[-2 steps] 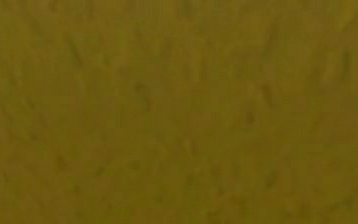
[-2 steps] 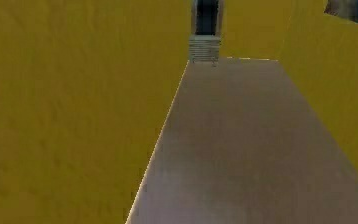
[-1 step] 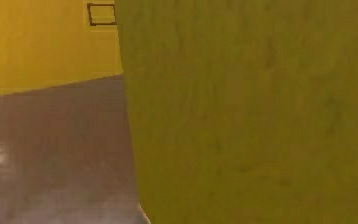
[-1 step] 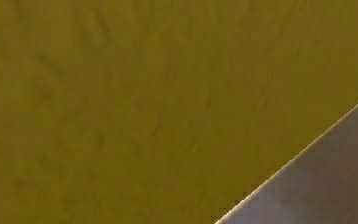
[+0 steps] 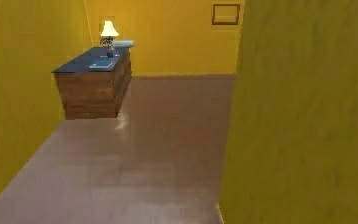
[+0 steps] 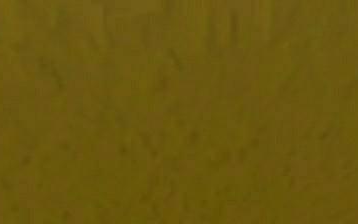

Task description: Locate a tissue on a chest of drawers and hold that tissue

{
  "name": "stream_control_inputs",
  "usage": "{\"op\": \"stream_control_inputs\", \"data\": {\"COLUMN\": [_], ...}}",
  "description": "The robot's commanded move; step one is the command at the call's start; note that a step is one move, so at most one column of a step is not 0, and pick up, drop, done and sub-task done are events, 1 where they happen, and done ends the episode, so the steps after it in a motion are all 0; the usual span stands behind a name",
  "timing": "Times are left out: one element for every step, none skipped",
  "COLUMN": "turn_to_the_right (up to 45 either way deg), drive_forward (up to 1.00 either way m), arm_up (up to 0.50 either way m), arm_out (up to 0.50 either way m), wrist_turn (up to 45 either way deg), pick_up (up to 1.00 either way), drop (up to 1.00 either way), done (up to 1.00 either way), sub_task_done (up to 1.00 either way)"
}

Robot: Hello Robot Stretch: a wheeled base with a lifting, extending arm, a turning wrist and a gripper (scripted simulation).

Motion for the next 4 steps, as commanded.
{"op": "stream_control_inputs", "data": {"turn_to_the_right": [0.0, 0.0, 33.0, 0.0], "drive_forward": [1.0, 0.3, 0.0, 1.0], "arm_up": [0.0, 0.0, 0.0, 0.0], "arm_out": [0.0, 0.0, 0.0, 0.0], "wrist_turn": [0.0, 0.0, 0.0, 0.0], "pick_up": [0.0, 0.0, 0.0, 0.0], "drop": [0.0, 0.0, 0.0, 0.0], "done": [0.0, 0.0, 0.0, 0.0], "sub_task_done": [0.0, 0.0, 0.0, 0.0]}}
